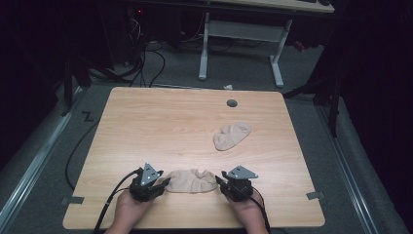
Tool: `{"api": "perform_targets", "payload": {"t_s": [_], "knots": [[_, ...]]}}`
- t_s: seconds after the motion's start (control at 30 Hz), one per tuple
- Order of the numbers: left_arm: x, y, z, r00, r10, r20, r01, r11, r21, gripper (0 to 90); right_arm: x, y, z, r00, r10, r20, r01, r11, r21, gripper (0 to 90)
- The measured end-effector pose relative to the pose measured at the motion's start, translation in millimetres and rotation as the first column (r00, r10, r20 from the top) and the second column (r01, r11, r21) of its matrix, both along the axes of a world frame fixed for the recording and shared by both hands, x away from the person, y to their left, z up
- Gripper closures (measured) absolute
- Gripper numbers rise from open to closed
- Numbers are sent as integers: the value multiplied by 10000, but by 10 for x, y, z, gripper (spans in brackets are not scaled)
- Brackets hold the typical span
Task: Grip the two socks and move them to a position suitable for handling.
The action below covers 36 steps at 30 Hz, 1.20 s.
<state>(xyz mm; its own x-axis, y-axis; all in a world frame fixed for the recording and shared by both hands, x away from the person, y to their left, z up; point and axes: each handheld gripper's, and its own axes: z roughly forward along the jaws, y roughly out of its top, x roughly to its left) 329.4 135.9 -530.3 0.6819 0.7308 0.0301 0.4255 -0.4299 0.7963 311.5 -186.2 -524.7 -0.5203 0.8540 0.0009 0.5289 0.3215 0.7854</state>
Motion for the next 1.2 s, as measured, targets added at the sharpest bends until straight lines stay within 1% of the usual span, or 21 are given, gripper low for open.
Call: {"api": "perform_targets", "payload": {"t_s": [0.03,0.1,0.13,0.2,0.23,0.3,0.33,0.4,0.43,0.5,0.57,0.6,0.7,0.77,0.8,0.9,0.97,1.0,1.03,1.07,1.2], "knots": [[-2,26,2,10000,44,12,-44,10000,-49,535,-2,-19,12,9998,-136,132,134,9999,100,632],[-1,84,8,9999,144,-10,-144,9998,-128,506,8,-35,32,9994,-212,284,209,9997,99,628],[5,108,10,9998,177,-17,-177,9997,-164,494,20,-34,42,9993,-189,309,188,9998,45,627],[13,127,13,9997,216,-104,-219,9995,-243,466,69,-34,64,9991,-206,370,215,9995,-248,626],[34,165,21,9995,248,-183,-254,9992,-310,452,110,-44,88,9987,-281,427,292,9993,-234,623],[55,198,30,9993,317,-189,-323,9989,-344,449,192,-47,124,9982,-392,457,407,9987,-321,607],[64,213,35,9993,323,-199,-329,9989,-342,446,267,-35,148,9980,-493,408,514,9973,-529,607],[81,254,46,9990,418,-161,-423,9985,-355,446,385,-15,181,9982,-531,290,552,9955,-775,608],[81,254,46,9990,418,-161,-423,9985,-355,447,385,-15,181,9982,-531,290,552,9955,-775,608],[96,317,62,9987,502,-108,-506,9979,-392,452,541,20,225,9980,-580,244,602,9930,-1017,575],[113,373,71,9980,610,-148,-617,9967,-532,452,688,51,247,9983,-554,169,570,9912,-1196,546],[127,413,75,9974,694,-203,-706,9952,-674,449,826,90,248,9985,-552,-32,541,9873,-1491,524],[142,455,80,9968,765,-251,-783,9939,-783,448,996,137,222,9979,-604,-241,550,9812,-1850,514],[150,474,82,9968,752,-263,-770,9940,-771,449,1078,157,201,9974,-634,-335,556,9786,-1979,512],[150,474,82,9968,752,-263,-770,9940,-771,450,1078,157,201,9974,-634,-335,556,9786,-1979,512],[168,489,68,9965,727,-416,-759,9938,-809,450,1220,202,165,9958,-674,-620,519,9734,-2231,526],[168,493,71,9965,708,-445,-743,9939,-811,450,1241,214,156,9956,-668,-651,503,9724,-2277,530],[166,495,74,9964,749,-406,-783,9930,-881,450,1279,235,135,9958,-548,-731,362,9716,-2340,531],[166,495,74,9964,749,-406,-783,9930,-881,451,1279,235,135,9958,-548,-731,362,9716,-2340,531],[165,500,76,9965,748,-380,-780,9930,-892,452,1305,250,117,9963,-560,-647,382,9677,-2491,542],[162,499,74,9970,686,-364,-715,9937,-867,452,1344,226,85,9947,-627,-818,413,9696,-2412,552]]}}
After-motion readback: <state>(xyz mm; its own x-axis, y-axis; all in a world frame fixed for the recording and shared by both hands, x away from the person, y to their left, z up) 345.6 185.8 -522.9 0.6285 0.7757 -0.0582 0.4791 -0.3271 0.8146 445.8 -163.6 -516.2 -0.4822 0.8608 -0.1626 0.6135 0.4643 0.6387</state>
